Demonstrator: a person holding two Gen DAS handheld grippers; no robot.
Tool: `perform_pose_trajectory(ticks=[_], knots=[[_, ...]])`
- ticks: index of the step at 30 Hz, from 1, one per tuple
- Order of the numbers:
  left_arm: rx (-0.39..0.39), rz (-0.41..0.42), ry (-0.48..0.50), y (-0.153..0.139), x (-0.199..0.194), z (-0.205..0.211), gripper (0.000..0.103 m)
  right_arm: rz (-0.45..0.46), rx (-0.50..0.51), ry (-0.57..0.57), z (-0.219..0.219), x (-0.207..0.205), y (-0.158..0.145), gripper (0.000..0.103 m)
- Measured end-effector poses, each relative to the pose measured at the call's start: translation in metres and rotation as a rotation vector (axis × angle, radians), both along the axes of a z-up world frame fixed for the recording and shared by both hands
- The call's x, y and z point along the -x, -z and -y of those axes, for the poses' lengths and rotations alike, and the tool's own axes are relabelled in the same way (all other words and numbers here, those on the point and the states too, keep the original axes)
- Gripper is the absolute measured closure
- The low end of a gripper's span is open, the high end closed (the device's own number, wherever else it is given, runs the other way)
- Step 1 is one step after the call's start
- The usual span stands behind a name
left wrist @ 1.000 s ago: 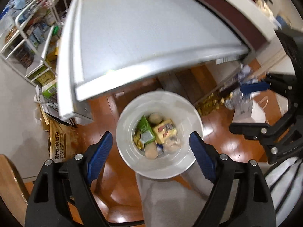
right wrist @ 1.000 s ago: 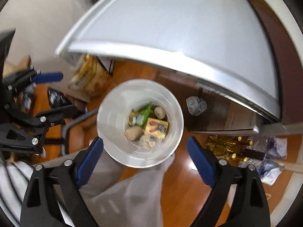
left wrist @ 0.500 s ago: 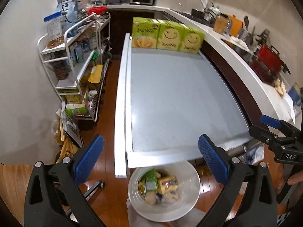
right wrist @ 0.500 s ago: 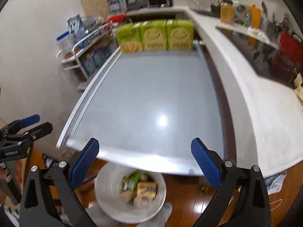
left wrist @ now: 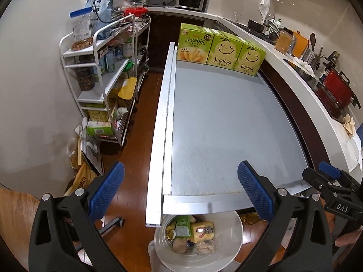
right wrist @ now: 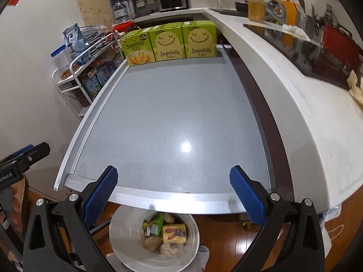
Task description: Collect trash
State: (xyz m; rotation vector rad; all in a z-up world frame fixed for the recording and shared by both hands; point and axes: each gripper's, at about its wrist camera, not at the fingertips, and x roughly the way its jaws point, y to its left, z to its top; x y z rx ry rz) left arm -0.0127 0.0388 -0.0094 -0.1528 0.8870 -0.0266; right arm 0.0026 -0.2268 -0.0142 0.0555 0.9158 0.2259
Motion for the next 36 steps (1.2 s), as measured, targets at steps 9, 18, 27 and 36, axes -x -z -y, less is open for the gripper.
perform_pose_trajectory(ticks=[9,18,27,36], knots=[[-0.041,0.017,0.013,-0.004,-0.007,0.002,0.002,0.012,0.001,0.007,0.001,-0.011,-0.002,0.006],[-0.05,0.029,-0.018,-0.006,-0.015,-0.001,0.002,0.008,0.005,0.019,0.004,-0.018,-0.001,0.006],[-0.076,0.017,-0.061,-0.004,-0.021,-0.003,0.002,0.01,0.012,0.019,0.002,-0.024,-0.003,0.006],[-0.127,0.011,-0.093,-0.004,-0.023,-0.002,0.002,0.015,0.017,0.015,0.001,-0.027,-0.007,0.005]])
